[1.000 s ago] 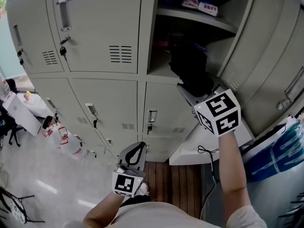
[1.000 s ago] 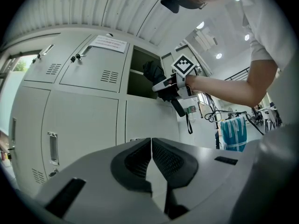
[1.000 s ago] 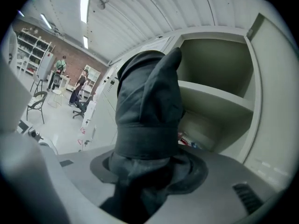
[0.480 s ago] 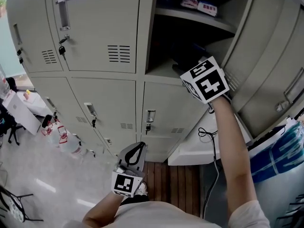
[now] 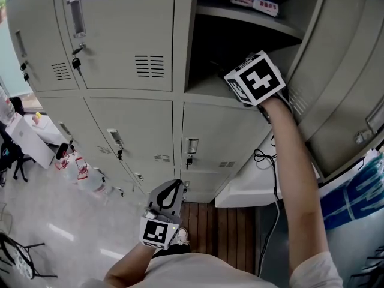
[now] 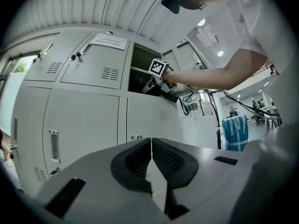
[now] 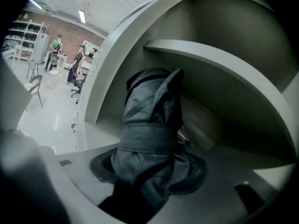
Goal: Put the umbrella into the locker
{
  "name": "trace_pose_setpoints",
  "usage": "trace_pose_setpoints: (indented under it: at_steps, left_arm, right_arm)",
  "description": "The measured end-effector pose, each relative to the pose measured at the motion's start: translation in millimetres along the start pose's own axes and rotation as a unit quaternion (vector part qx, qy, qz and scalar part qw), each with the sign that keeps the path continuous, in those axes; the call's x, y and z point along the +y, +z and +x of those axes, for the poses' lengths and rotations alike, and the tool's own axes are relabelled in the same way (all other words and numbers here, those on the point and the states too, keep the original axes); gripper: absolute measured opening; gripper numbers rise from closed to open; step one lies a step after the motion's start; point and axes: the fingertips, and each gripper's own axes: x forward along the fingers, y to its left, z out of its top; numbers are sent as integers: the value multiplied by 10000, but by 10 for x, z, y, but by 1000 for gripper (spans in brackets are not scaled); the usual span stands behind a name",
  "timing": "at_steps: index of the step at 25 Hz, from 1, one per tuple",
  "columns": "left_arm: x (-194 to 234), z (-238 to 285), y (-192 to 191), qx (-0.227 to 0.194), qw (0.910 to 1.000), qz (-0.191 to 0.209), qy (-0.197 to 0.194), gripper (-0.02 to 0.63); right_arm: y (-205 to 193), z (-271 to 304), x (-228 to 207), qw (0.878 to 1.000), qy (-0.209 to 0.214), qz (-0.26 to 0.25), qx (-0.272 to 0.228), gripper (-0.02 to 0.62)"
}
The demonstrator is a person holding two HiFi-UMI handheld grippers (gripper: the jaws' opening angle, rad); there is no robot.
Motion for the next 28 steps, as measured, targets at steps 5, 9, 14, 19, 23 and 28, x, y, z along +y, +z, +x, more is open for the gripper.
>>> trace_pose_setpoints:
  at_steps: [5, 9, 14, 19, 23, 28]
  left_arm:
    - [-8, 39, 41, -62, 10000, 23, -3, 28]
    - [62, 19, 39, -87, 9999, 1, 97, 28]
    - [176, -39, -1, -51, 9997, -41, 249, 28]
    - [237, -27, -79, 44, 9996, -60, 257, 28]
    - [216, 52, -91, 28, 9998, -98, 168, 28]
    - [223, 143, -105, -7, 9998, -173, 102, 28]
  right_arm:
    - [20, 189, 81, 9981, 274, -239, 505, 264]
    - [76, 335, 190, 9934, 454, -602, 866, 265]
    - [103, 459, 150, 9892, 174, -1028, 1032, 268]
    - [86, 555, 134, 9860, -10, -1296, 1052, 273]
    - [78, 587, 109, 9818, -133, -1502, 1158, 275]
    - [113, 682, 28, 9786, -374, -1772, 981, 275]
